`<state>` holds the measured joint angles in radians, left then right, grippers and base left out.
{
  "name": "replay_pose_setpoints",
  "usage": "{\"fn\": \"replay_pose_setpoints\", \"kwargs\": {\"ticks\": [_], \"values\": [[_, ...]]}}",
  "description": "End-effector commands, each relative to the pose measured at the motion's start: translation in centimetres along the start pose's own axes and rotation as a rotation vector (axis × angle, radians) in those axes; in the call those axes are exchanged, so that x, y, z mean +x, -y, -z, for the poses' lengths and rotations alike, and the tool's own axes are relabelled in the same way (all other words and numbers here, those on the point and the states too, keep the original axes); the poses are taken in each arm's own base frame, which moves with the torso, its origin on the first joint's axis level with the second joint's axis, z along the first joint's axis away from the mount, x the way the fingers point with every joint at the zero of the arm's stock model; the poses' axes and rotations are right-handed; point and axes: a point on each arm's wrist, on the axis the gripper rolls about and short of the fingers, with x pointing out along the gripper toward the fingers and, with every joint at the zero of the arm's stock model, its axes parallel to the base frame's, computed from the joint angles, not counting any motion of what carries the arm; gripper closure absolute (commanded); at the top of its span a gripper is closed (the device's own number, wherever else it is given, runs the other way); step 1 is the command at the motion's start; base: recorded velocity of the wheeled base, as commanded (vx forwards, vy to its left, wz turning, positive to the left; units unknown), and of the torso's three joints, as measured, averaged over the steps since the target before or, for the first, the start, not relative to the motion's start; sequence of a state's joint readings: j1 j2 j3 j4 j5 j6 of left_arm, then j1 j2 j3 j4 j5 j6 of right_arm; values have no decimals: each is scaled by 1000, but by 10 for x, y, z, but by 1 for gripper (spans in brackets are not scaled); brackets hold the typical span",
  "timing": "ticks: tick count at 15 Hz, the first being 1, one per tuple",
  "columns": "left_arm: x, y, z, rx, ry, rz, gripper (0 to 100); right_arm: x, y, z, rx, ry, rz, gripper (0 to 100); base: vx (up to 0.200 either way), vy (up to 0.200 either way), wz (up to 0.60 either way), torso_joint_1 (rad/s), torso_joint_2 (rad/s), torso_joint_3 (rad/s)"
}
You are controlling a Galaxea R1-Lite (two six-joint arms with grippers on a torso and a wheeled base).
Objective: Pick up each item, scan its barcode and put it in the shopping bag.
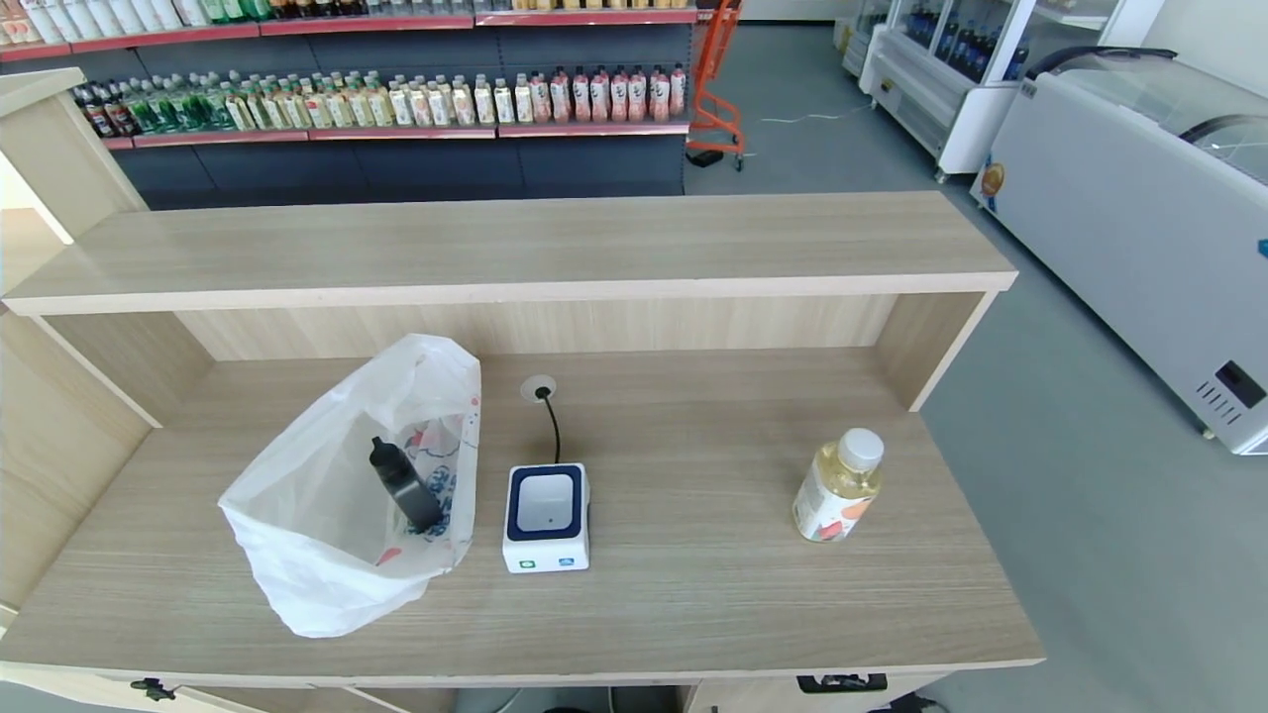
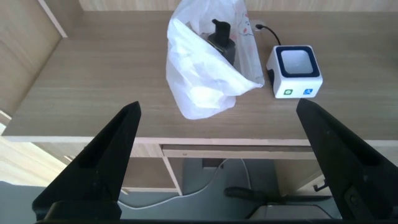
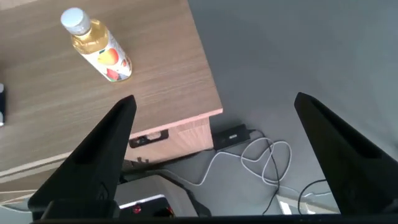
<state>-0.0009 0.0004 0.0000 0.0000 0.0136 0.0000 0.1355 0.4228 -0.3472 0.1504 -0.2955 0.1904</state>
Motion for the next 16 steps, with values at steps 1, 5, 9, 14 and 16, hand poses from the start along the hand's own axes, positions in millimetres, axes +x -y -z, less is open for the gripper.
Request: {"fn": "replay_pose_setpoints", "kwargs": {"ticks": [1,5,9,14,16], "values": [[0,0,0,0,0,0,0,73,-40,-67,65,-142,-74,0,0,0,0,0,0,0],[0,0,0,0,0,0,0,148,-71,-21,33,-299,-101,0,0,0,0,0,0,0],[0,0,0,0,0,0,0,175,-92,17,-55,-444,-109,0,0,0,0,0,0,0],[0,0,0,0,0,0,0,209,-117,42,-124,-434,-121,0,0,0,0,0,0,0],[0,0,0,0,0,0,0,222,-127,52,-198,-397,-148,0,0,0,0,0,0,0]]}}
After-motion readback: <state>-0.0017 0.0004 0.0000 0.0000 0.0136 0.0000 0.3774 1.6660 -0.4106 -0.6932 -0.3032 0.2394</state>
